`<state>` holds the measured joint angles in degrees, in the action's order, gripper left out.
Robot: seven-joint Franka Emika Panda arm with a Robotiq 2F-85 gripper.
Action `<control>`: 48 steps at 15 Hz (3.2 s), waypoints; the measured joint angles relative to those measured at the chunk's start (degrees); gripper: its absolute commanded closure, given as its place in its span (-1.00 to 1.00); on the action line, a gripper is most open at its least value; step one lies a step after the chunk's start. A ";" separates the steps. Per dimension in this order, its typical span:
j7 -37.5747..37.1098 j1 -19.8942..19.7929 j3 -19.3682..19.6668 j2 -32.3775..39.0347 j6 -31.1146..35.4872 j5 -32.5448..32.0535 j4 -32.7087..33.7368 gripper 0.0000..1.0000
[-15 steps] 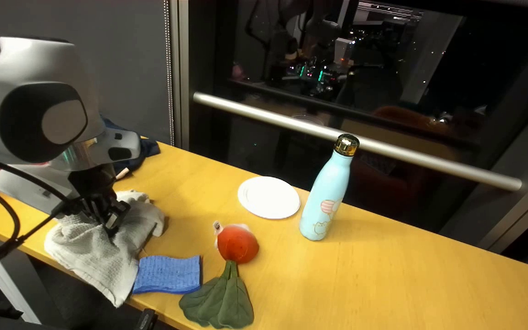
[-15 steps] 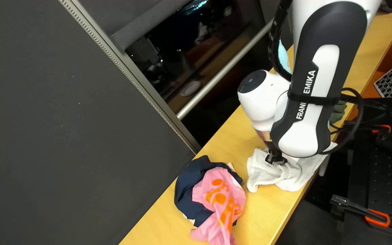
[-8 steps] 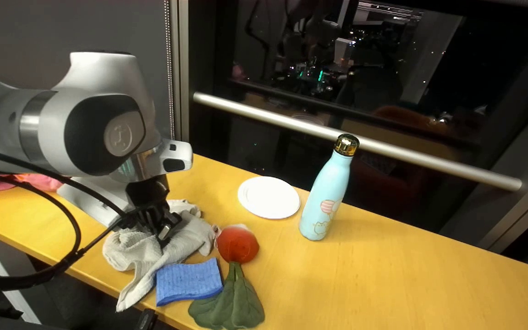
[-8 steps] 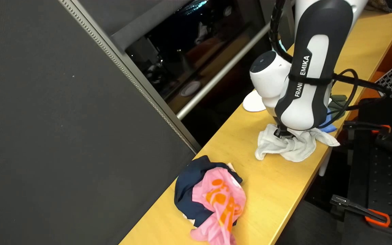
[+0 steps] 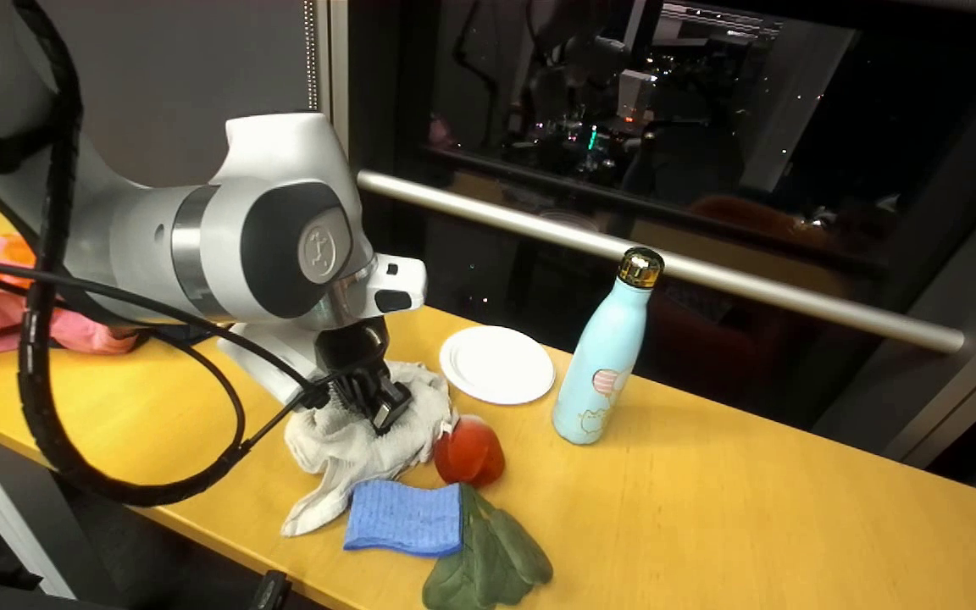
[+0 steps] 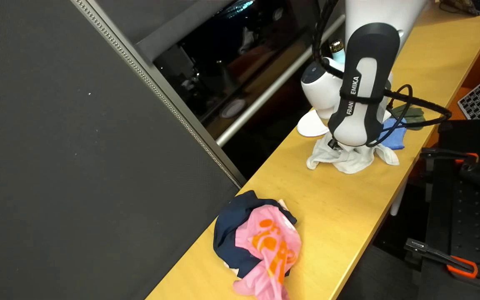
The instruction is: Use the towel to wipe the table
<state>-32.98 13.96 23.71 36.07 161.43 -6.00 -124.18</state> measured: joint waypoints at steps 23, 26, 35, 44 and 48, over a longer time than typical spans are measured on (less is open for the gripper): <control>0.74 22.17 -0.82 -3.62 21.23 1.83 -8.63 0.96; 5.11 22.14 -1.63 -6.62 23.50 5.04 -13.72 0.96; 13.54 22.27 -1.71 -10.96 26.42 12.42 -21.61 0.17; 16.67 22.86 0.33 -11.82 29.44 15.99 -25.63 -1.00; 17.17 22.97 3.47 -15.65 29.43 15.96 -28.38 -1.00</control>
<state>-15.81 36.93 27.17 20.42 190.86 9.96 -152.55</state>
